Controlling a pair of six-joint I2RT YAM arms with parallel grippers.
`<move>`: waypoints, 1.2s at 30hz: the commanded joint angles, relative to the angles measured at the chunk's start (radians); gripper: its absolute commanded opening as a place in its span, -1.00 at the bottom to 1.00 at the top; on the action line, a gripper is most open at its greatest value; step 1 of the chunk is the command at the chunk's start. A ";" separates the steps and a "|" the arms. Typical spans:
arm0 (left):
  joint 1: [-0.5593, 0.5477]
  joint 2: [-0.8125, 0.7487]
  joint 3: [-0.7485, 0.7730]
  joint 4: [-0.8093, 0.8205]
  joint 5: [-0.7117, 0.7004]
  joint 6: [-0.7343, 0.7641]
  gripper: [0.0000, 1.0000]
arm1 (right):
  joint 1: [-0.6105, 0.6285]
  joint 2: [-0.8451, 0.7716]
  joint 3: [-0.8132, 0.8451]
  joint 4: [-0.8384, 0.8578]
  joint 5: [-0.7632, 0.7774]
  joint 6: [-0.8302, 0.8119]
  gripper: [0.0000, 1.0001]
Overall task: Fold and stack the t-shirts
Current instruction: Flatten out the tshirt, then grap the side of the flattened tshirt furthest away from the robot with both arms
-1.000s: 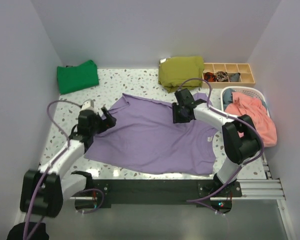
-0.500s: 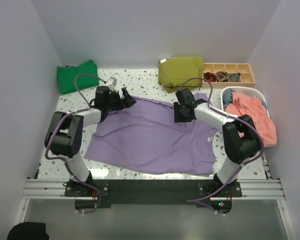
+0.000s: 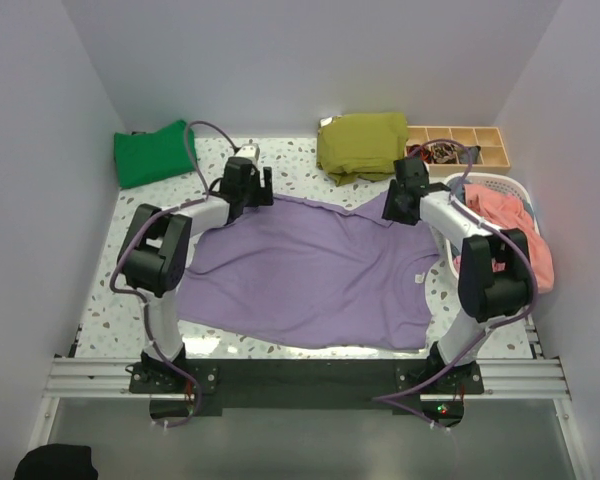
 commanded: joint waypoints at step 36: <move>0.008 0.073 0.110 -0.084 -0.245 0.201 -1.00 | -0.169 0.237 0.117 0.224 -0.268 0.156 -0.18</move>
